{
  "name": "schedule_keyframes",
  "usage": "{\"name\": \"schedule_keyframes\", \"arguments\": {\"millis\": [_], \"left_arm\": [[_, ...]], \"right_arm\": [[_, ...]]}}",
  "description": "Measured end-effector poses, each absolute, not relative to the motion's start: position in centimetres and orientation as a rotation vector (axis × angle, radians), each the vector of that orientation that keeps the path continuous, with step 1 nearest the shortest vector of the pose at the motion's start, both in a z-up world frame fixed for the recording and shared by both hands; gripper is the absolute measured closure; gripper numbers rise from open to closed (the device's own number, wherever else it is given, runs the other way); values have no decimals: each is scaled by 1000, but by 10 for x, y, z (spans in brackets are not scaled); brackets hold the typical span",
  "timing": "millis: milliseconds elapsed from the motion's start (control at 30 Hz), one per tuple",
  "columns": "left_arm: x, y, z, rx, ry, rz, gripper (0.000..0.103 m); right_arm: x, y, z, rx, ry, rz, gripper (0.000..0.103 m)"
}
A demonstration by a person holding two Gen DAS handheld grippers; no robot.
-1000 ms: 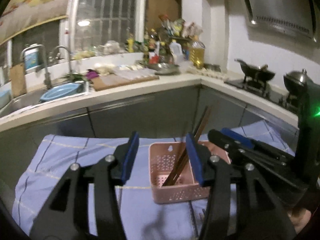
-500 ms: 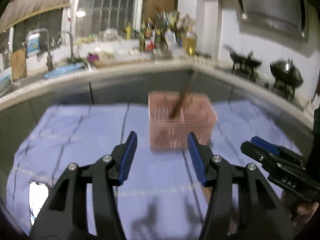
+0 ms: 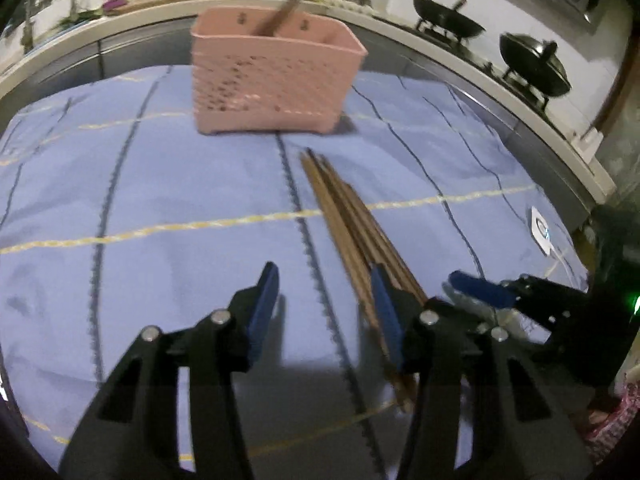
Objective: Organize utensils
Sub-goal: 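Return to the bundle and close the right tool on a chopstick while the left grasps another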
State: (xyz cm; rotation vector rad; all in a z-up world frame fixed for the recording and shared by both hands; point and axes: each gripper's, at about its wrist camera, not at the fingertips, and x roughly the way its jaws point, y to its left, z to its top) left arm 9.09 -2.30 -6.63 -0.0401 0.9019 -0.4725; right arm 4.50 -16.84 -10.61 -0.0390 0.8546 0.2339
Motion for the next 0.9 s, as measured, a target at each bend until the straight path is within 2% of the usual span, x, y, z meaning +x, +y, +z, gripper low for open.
{"name": "schedule_keyframes", "arguments": {"millis": [100, 200, 300, 767, 867, 900], "left_arm": [[93, -36, -73, -6, 918, -465, 57], [97, -44, -82, 12, 950, -451, 57], [100, -48, -91, 40, 976, -422, 61], [107, -69, -95, 149, 949, -355, 62], [107, -71, -95, 187, 924, -326, 76], [108, -69, -95, 187, 919, -327, 87]], "right_arm": [[43, -171, -109, -81, 836, 188, 71], [47, -186, -111, -8, 863, 189, 71], [47, -193, -109, 28, 862, 198, 71], [43, -174, -112, -66, 843, 236, 71], [44, -176, -113, -60, 836, 217, 72], [46, -177, -113, -58, 833, 212, 74]]}}
